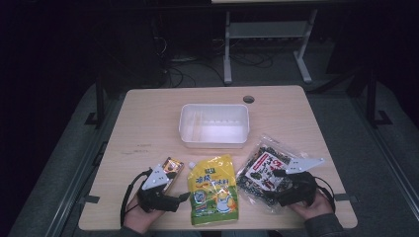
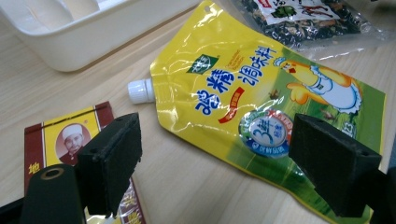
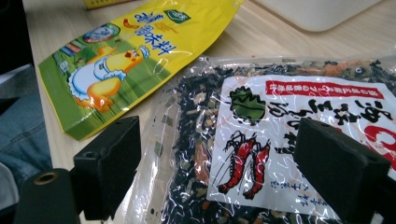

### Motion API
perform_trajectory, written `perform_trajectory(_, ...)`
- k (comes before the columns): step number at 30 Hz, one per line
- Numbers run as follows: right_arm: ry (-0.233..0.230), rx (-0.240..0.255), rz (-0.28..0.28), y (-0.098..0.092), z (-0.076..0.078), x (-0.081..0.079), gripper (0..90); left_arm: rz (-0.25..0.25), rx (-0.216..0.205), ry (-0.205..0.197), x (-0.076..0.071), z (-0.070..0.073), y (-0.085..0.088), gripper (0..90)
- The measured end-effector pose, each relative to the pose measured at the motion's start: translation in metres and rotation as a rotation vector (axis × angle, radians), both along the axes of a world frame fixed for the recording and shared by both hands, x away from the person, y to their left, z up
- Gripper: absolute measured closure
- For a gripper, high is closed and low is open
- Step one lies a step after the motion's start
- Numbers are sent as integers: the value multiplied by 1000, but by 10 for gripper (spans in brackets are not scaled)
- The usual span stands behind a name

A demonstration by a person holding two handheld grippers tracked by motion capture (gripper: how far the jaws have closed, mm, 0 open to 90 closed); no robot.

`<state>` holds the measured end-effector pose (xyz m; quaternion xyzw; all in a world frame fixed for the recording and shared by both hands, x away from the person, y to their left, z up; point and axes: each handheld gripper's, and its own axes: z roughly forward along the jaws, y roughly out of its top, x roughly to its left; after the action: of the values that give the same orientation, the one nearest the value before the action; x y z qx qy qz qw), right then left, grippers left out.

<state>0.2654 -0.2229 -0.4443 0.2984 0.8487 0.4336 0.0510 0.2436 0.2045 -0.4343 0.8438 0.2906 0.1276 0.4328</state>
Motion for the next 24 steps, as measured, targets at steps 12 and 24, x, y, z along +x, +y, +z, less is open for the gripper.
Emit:
perform_trajectory(12,6,30,-47,-4,17,5,138,-72,11,-12,2,14,-30,171)
perform_trajectory(24,8,10,-141,-22,44,22,145,-166,38,-21,14,39,-70,194)
